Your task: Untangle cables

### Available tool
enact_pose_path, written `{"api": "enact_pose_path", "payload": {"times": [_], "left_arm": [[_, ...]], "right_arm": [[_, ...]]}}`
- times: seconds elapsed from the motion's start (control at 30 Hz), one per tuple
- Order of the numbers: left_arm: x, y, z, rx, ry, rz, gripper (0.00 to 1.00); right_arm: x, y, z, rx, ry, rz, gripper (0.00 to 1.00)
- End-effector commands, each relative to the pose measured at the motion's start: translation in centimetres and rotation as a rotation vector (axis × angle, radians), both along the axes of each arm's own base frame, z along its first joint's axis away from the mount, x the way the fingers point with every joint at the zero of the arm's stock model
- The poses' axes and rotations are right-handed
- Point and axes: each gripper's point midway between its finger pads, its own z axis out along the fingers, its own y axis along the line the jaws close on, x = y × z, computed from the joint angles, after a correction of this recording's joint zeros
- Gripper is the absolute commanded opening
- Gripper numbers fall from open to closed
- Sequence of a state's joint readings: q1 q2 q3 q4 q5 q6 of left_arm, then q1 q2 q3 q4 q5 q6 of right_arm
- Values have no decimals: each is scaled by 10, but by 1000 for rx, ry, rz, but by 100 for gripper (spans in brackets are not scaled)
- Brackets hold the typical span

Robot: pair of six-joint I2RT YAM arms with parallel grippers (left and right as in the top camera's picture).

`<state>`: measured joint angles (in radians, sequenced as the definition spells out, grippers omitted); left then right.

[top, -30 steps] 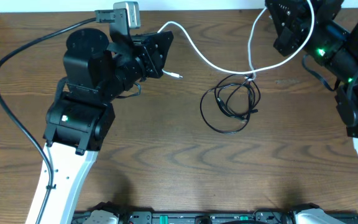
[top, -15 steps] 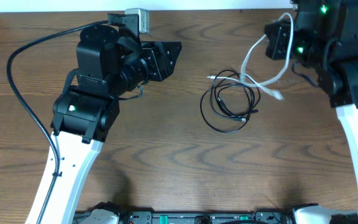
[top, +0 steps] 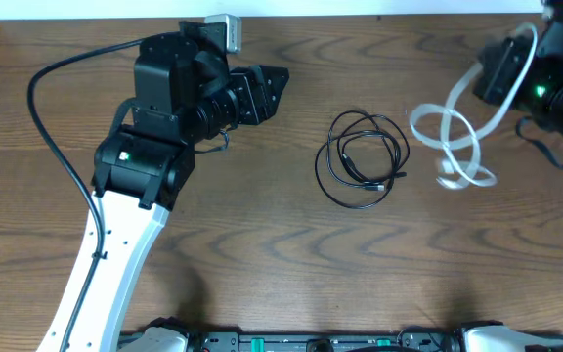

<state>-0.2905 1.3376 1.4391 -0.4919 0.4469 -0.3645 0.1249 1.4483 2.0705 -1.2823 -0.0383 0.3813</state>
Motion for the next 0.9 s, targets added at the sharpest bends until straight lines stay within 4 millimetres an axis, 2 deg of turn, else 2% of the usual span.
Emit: {"api": "enact_pose_path", "payload": {"times": [0.0,0.13,0.23,0.47,0.57,0.63,0.73,0.87], "left_arm": [[3,-1,-1,9,-3,-11,57],[3,-1,-2,9,-2,-11,57],[3,-1,-2,9,-2,-11,57],[4,0,-2,11,-3,-8,57],[3,0,-4,12,6,-9,57],[1,0,-7,17,21,-9,57],[-3,2,-14,26,53,-9,57],[-6,2,-20,35,82,-9,57]], "right_arm": [[26,-45,-33,-179,92,-143,1],[60,-82,-49,-229,108,-187,1],[80,-115,-54,-237,106,-242,1],[124,-202,-37,-204,8,-376,1],[149,-244,-41,-199,-61,-433,1],[162,-263,-53,-201,-68,-458,1],[187,-287,-83,-205,-65,-484,1],[216,-326,-137,-188,-47,-599,1]]}}
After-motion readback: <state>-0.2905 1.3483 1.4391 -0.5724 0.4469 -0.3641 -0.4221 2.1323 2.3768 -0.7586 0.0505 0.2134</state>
